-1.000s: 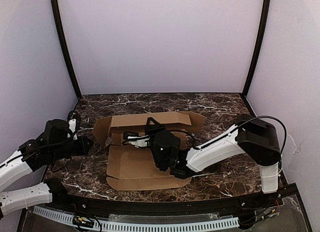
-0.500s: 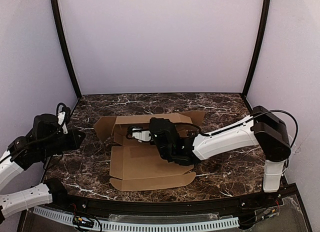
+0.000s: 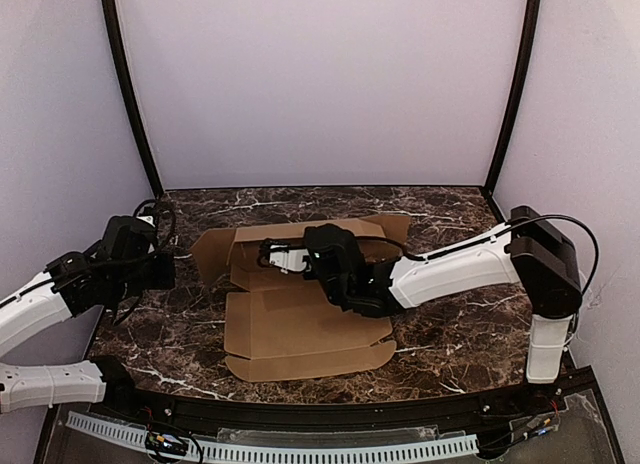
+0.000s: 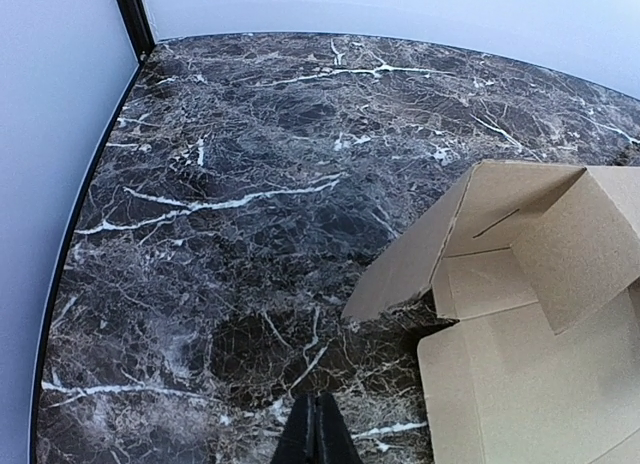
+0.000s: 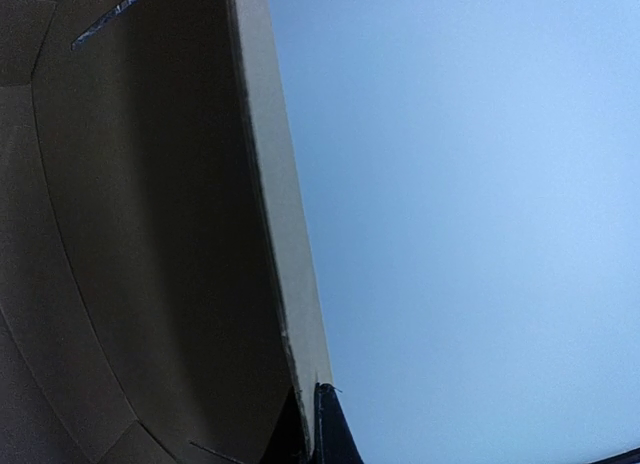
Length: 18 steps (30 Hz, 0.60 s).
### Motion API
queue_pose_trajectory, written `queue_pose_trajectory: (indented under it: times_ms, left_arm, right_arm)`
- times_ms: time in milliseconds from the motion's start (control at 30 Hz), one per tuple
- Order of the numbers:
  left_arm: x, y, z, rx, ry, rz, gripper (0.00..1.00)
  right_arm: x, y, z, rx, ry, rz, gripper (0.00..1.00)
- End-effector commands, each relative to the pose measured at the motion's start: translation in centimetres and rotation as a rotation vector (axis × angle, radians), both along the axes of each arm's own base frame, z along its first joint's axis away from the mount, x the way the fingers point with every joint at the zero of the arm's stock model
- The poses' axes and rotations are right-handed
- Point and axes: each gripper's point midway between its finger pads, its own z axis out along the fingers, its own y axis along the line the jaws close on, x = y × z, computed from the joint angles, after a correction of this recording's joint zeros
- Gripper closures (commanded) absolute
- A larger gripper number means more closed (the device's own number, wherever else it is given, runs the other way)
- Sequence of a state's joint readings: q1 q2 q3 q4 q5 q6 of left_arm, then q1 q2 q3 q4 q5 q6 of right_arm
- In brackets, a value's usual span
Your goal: Fold the paper box
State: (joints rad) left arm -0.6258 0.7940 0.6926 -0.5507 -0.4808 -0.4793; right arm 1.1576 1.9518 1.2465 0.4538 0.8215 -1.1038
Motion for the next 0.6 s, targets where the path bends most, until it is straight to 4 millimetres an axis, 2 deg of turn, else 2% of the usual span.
queue_pose_trajectory:
  times_ms: [0, 100, 233, 567]
  left_arm:
    - [2.5, -0.6, 0.6, 0.018, -0.059, 0.003, 0.99]
    - [4.1, -0.9, -1.1, -0.03, -0.06, 0.006, 0.99]
    - [5.8, -0.1, -3.5, -0.126, -0.042, 0.018, 0.99]
    - [8.2, -2.2, -4.0, -0.237, -0.095, -0.126, 0.99]
  right_arm:
    - [0.5, -1.5, -3.8, -0.083, 0.107, 0.013, 1.0]
    - [0.7, -1.8, -3.7, -0.084, 0.109, 0.014, 1.0]
    - [0.5, -1.9, -3.4, -0.072, 0.119, 0.03, 1.0]
    - [0.1, -2.2, -3.8, -0.052, 0.161, 0.057, 1.0]
